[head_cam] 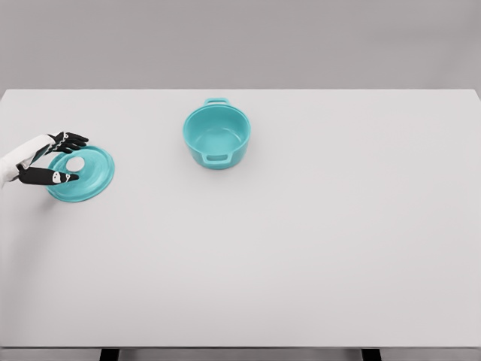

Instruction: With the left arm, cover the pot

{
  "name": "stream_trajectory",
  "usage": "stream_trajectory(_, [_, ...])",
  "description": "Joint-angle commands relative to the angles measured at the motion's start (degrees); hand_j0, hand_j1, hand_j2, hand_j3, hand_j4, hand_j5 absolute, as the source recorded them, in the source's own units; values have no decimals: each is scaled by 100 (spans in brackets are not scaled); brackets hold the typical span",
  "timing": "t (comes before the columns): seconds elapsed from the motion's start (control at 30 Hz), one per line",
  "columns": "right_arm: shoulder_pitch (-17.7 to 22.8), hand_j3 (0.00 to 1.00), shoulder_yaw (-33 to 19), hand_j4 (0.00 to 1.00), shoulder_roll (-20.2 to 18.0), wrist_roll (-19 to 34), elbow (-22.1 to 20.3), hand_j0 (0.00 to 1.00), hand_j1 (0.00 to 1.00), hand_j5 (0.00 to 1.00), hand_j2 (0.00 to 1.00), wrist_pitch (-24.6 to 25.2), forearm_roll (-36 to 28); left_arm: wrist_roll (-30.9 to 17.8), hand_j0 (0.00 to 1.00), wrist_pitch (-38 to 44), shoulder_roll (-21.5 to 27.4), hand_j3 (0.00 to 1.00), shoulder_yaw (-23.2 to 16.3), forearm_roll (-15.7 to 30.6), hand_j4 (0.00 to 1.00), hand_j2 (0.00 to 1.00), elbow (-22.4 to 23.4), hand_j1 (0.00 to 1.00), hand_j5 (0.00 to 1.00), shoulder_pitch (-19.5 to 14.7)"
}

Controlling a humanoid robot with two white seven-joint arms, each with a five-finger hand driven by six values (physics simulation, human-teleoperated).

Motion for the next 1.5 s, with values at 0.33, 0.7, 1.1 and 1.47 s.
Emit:
stream_trajectory(0.33, [0, 100, -1, 100, 0, 2, 0, 100, 100, 100, 100, 0, 4, 1, 75, -31, 31, 75, -1, 28, 75, 75, 10, 75, 75, 35])
stream_trajectory(0.7, [0, 100, -1, 100, 0, 2, 0, 100, 100, 100, 100, 0, 4, 10, 68, -58, -13, 68, -98, 20, 68, 68, 133, 68, 68, 44])
stream_trajectory(1.1, [0, 100, -1, 100, 0, 2, 0, 100, 100, 100, 100, 0, 4, 28, 64, -84, -145, 64, -151, -33, 64, 64, 221, 64, 64, 53])
stream_trajectory(1.47, [0, 100, -1, 100, 0, 2, 0, 100, 100, 100, 100, 0, 4, -25, 56, -93, -162, 56, -142, -33, 56, 56, 239, 56, 56, 62])
